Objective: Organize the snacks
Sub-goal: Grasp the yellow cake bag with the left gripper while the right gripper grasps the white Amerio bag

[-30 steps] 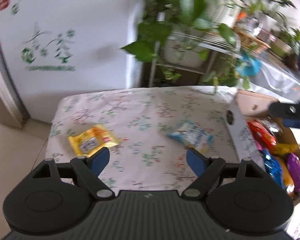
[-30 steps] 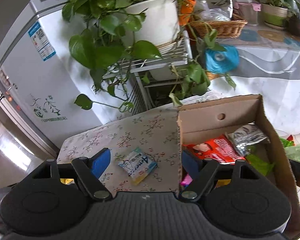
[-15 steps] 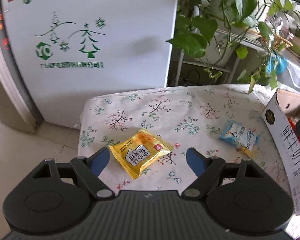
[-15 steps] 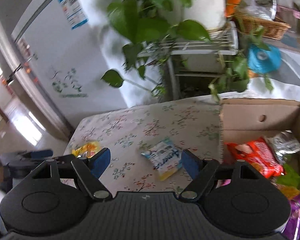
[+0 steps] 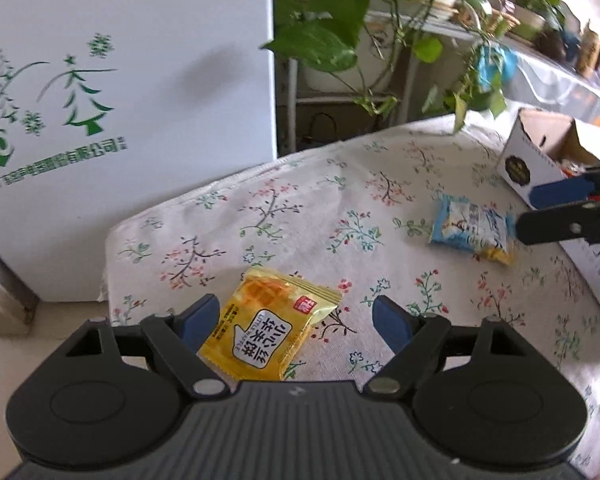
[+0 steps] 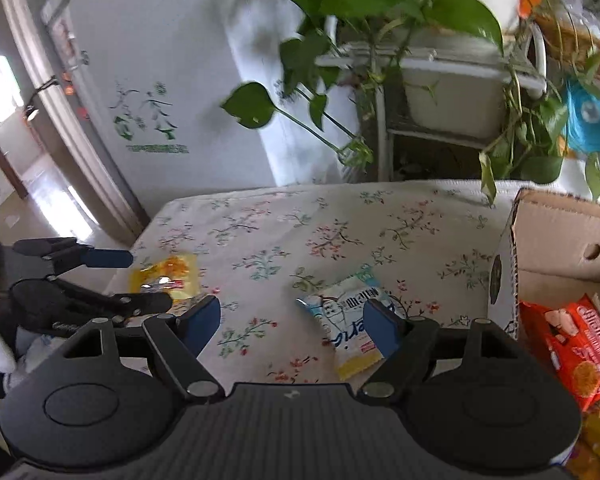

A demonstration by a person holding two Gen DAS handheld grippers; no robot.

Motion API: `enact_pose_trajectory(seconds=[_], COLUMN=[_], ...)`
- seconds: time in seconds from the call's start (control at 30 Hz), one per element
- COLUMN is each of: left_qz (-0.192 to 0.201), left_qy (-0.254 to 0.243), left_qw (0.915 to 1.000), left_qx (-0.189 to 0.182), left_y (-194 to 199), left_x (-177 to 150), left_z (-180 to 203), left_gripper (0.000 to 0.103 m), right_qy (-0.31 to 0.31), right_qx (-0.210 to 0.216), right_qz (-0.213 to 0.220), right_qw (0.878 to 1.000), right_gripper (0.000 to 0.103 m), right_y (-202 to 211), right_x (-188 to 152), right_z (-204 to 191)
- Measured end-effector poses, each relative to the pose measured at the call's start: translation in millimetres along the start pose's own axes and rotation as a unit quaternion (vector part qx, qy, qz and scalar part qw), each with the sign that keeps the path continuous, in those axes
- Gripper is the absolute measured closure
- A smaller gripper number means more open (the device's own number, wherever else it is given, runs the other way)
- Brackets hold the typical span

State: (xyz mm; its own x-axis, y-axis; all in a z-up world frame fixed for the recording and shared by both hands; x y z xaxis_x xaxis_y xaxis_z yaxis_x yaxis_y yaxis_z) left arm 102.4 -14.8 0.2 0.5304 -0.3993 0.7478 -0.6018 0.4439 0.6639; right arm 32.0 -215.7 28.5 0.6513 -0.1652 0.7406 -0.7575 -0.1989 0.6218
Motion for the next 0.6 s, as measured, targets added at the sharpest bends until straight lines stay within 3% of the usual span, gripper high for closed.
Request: enact_pose_trajectory(seconds=[0.6], left_qz=[-0.010], left_qy=[-0.038], left_qw=[0.9983], left_qx=[-0.044], left_y=[-34], left_x=[-4], left_z=[0], left_gripper=[0.022], right_qy=[-0.011], right_qx=[-0.061], right_qz=[-0.016], right_qw=[0.998], right_gripper=[0.008], right_y=[-56], right_x=[-7], right_z=[21])
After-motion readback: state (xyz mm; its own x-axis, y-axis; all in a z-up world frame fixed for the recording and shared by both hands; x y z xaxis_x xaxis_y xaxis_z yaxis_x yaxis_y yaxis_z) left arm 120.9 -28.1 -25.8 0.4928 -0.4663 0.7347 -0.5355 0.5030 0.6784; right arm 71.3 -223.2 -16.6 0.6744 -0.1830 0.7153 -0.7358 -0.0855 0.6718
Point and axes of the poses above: each gripper's, at about its wrist camera, not at the fingertips, and y roughly against the way its jaws point, z to its right, x to its top, the point moved 2 cm from there along -y, roughly the way its jaws point, and after that the axes turned 8 degrees about z, right-handed, at the moved point
